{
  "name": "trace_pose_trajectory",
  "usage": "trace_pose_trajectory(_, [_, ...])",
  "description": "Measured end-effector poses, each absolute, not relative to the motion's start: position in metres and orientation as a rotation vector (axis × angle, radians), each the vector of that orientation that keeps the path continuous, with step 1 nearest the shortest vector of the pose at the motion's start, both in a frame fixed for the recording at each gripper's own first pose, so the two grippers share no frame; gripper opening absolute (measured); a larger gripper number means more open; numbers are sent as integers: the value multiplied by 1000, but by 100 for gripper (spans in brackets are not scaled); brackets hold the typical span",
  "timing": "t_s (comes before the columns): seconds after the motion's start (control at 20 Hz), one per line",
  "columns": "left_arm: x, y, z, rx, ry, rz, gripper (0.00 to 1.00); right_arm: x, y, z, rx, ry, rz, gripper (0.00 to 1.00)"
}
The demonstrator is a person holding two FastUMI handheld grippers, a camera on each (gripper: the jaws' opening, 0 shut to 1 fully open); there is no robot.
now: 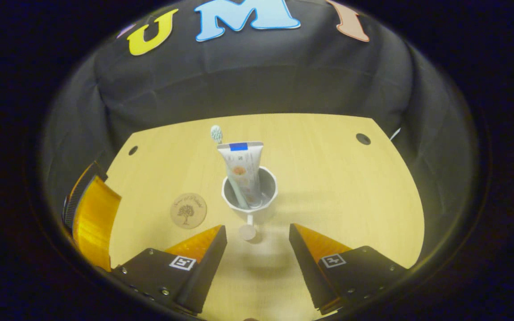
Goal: Put the toothbrush and toothpaste on the desktop into the cup, then pick up the cup and place it on the coaster on the desktop.
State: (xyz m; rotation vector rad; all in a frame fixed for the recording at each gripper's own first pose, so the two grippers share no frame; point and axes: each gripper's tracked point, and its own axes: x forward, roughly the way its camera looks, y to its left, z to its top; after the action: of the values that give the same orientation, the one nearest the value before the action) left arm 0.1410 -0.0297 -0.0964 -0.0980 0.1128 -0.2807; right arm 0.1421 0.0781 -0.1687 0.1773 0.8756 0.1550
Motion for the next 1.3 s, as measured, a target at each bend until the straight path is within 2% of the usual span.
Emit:
trace_pose_trajectory(0.05, [141, -25, -98, -97, 124, -271, 94, 144, 79, -171, 162, 896, 152, 86])
trace_pose_trajectory(0.25, [139, -7, -101, -94, 151, -237, 99, 154, 86, -186, 112, 972, 143, 85])
trace_pose_trajectory(0.3, [139, -3, -101, -95, 155, -232, 96, 155, 89, -190, 102, 994, 143, 85])
trace_pose_trajectory(0.45, [139, 6, -106, -102, 170, -221, 96, 159, 93, -201, 79, 1041, 138, 85])
trace_pose_trajectory(1.1, [144, 16, -125, -120, 225, -216, 94, 174, 97, -232, 3, 1145, 127, 85])
trace_pose_trajectory(1.15, [143, 17, -125, -123, 227, -214, 96, 174, 98, -233, -2, 1151, 131, 85])
trace_pose_trajectory(1.2, [142, 18, -126, -124, 229, -211, 94, 174, 98, -235, -9, 1160, 131, 84])
trace_pose_trajectory(1.3, [141, 21, -130, -126, 236, -202, 96, 172, 100, -239, -8, 1176, 143, 75])
